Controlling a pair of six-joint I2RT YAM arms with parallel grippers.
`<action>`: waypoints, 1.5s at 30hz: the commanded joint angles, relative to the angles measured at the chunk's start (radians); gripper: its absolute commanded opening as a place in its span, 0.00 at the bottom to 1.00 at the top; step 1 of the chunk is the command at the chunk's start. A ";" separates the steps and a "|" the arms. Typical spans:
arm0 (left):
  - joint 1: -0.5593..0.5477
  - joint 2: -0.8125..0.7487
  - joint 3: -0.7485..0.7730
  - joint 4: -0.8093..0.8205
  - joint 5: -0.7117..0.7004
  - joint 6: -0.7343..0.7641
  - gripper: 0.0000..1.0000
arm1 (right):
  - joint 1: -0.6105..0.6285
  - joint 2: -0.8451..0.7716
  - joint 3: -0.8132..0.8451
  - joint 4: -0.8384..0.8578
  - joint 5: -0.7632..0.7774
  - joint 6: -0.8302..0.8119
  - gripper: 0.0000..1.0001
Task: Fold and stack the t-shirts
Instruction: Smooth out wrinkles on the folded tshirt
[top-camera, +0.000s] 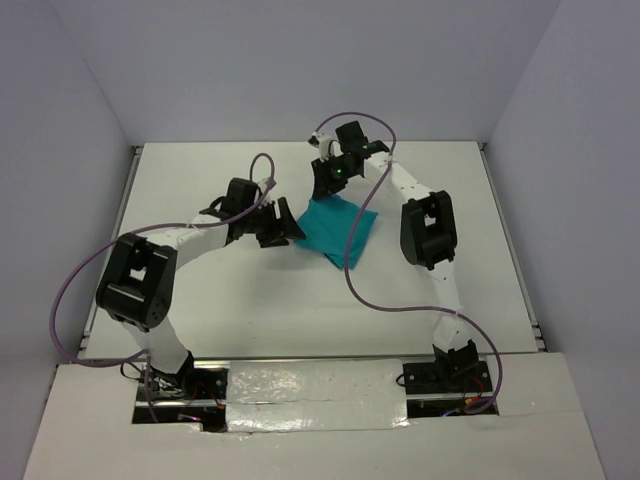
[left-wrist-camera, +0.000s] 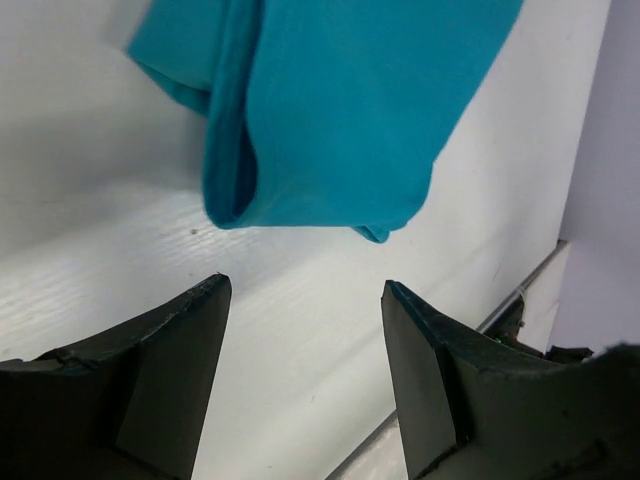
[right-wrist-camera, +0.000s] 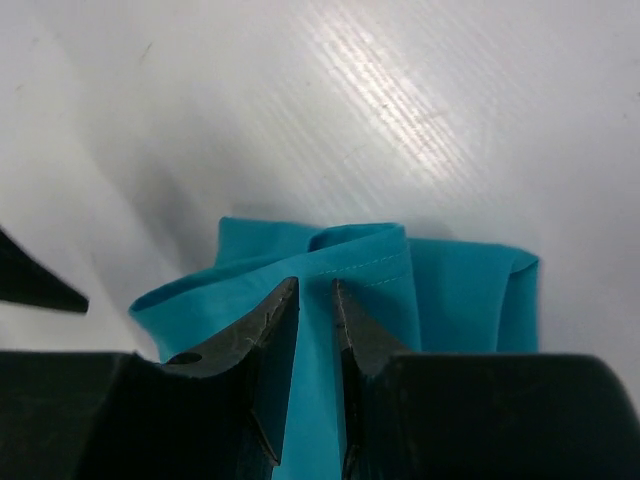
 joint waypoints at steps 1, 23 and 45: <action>-0.029 -0.038 -0.003 0.147 0.066 -0.043 0.75 | 0.004 0.051 0.067 -0.014 0.089 0.043 0.27; -0.075 0.115 0.170 0.102 0.077 0.023 0.73 | -0.041 0.167 0.099 -0.069 0.295 0.178 0.24; -0.076 0.436 0.348 -0.027 -0.015 -0.028 0.67 | -0.099 0.164 0.064 -0.051 0.264 0.276 0.25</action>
